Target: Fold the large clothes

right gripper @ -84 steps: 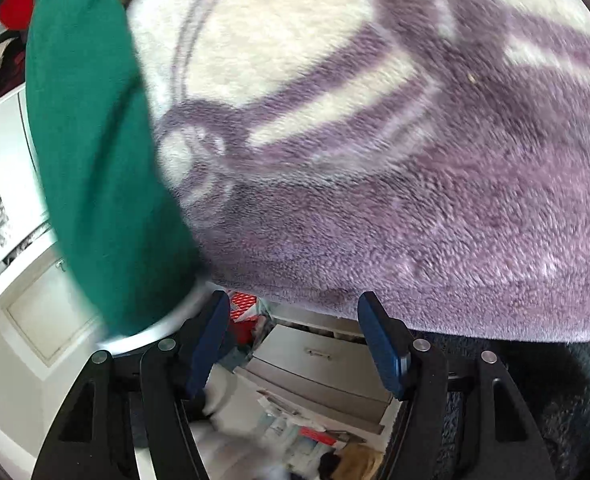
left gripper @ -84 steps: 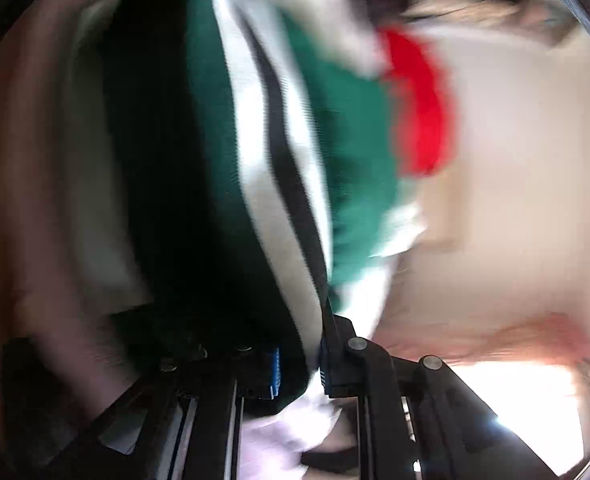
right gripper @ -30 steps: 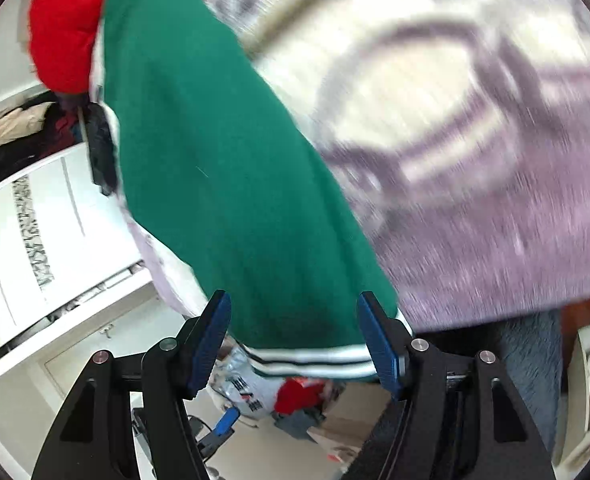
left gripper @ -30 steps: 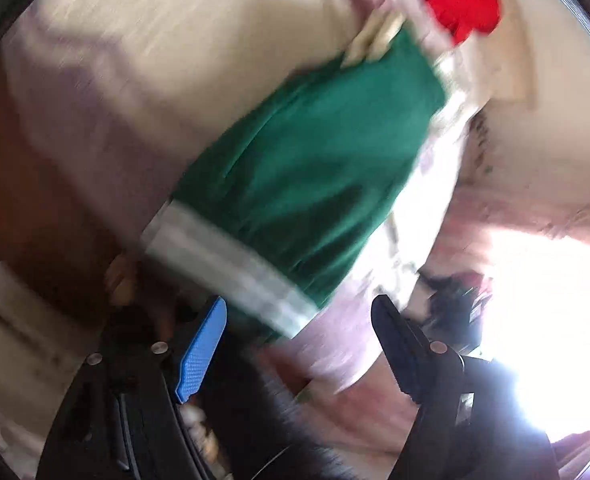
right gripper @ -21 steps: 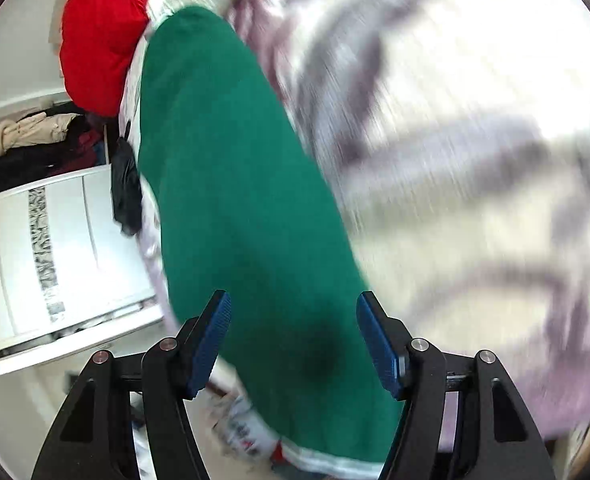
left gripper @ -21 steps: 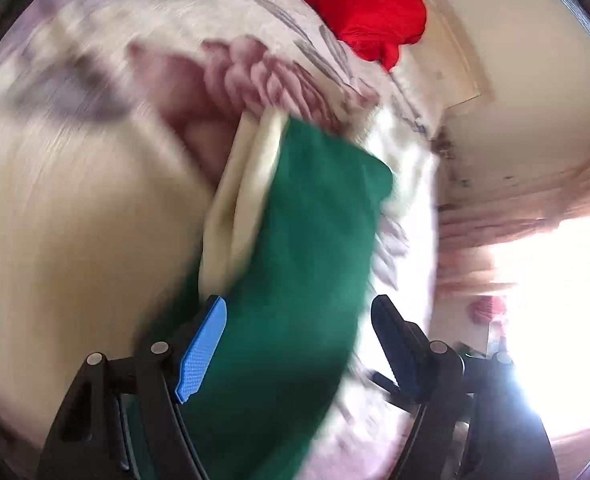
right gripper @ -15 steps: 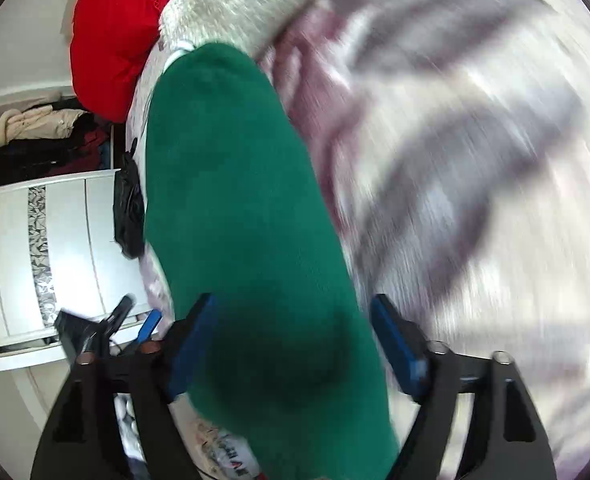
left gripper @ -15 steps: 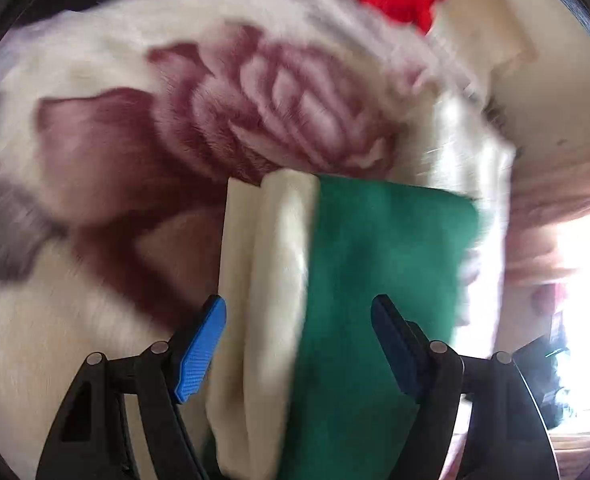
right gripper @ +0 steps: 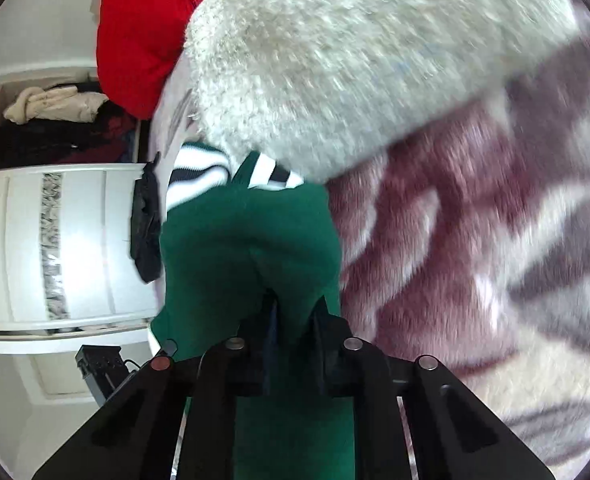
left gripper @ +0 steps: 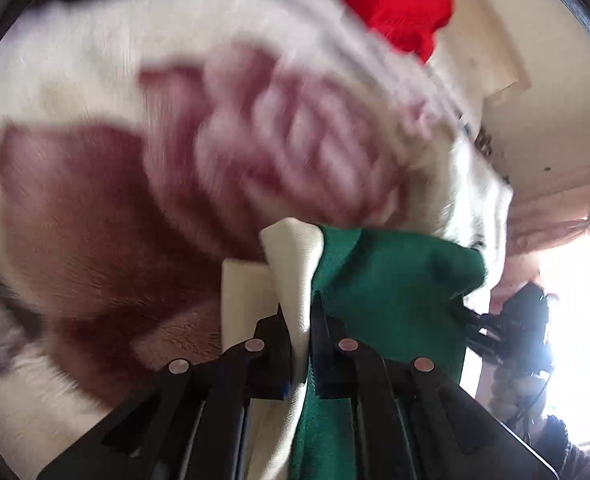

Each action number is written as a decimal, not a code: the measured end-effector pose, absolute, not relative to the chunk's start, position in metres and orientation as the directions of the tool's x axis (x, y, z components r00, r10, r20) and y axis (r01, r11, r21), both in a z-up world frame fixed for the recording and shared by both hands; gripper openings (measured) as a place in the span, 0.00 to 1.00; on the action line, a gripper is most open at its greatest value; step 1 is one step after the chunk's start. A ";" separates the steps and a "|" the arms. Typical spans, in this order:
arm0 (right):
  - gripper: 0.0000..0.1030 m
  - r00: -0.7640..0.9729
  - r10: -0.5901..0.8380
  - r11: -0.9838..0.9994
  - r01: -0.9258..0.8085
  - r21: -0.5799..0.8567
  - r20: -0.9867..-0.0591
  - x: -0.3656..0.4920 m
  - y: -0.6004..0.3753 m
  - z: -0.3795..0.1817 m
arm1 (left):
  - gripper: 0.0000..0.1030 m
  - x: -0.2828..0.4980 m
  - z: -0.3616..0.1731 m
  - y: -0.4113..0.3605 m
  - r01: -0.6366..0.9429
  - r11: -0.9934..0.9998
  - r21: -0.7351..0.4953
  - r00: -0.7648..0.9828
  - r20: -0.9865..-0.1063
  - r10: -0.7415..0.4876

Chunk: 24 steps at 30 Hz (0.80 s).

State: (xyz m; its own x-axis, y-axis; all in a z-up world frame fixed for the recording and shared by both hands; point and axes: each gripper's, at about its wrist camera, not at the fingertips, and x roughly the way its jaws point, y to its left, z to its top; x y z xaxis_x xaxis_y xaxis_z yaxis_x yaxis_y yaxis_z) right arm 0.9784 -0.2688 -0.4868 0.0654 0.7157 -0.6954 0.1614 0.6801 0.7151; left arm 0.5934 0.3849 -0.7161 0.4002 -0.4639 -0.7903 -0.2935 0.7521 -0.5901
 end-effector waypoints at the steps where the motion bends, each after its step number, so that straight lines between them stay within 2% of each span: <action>1: 0.15 0.031 0.668 0.732 0.149 0.664 -0.743 0.985 -0.264 -0.492 | 0.07 0.595 -0.725 0.384 -0.313 0.736 -0.601 0.382 -0.789 -0.482; 3: 0.18 -0.011 0.637 0.763 0.145 0.629 -0.771 0.991 -0.264 -0.492 | 0.11 0.590 -0.717 0.387 -0.327 0.675 -0.662 0.403 -0.744 -0.534; 4: 0.22 -0.017 0.651 0.750 0.171 0.639 -0.759 0.995 -0.270 -0.490 | 0.18 0.585 -0.707 0.390 -0.331 0.645 -0.689 0.413 -0.721 -0.557; 5: 0.32 -0.031 0.663 0.737 0.202 0.645 -0.748 0.994 -0.278 -0.485 | 0.28 0.579 -0.698 0.392 -0.324 0.620 -0.715 0.429 -0.695 -0.577; 6: 0.46 -0.041 0.680 0.721 0.225 0.656 -0.732 0.990 -0.282 -0.476 | 0.39 0.568 -0.684 0.396 -0.308 0.581 -0.753 0.463 -0.652 -0.600; 7: 0.56 -0.038 0.697 0.702 0.236 0.672 -0.716 0.981 -0.296 -0.470 | 0.68 0.556 -0.672 0.401 -0.300 0.564 -0.770 0.480 -0.632 -0.608; 8: 0.68 -0.033 0.713 0.686 0.239 0.687 -0.700 0.968 -0.307 -0.459 | 0.74 0.540 -0.655 0.404 -0.274 0.535 -0.799 0.511 -0.592 -0.622; 9: 0.74 -0.038 0.722 0.678 0.234 0.697 -0.691 0.951 -0.317 -0.447 | 0.74 0.525 -0.642 0.406 -0.248 0.513 -0.822 0.539 -0.557 -0.632; 11: 0.75 -0.055 0.730 0.673 0.232 0.702 -0.681 0.901 -0.338 -0.429 | 0.74 0.485 -0.613 0.409 -0.218 0.477 -0.851 0.562 -0.509 -0.652; 15: 0.76 -0.140 0.712 0.694 0.282 0.662 -0.688 0.790 -0.361 -0.407 | 0.74 0.407 -0.577 0.406 -0.205 0.468 -0.860 0.531 -0.499 -0.685; 19: 0.76 -0.243 0.695 0.714 0.341 0.611 -0.677 0.650 -0.359 -0.399 | 0.74 0.337 -0.574 0.396 -0.232 0.559 -0.796 0.434 -0.599 -0.673; 21: 0.76 -0.269 0.696 0.712 0.377 0.593 -0.665 0.602 -0.348 -0.408 | 0.74 0.298 -0.590 0.392 -0.249 0.624 -0.741 0.366 -0.668 -0.648; 24: 0.76 -0.314 0.639 0.764 0.364 0.532 -0.703 0.551 -0.318 -0.431 | 0.74 0.246 -0.635 0.380 -0.268 0.754 -0.600 0.215 -0.800 -0.560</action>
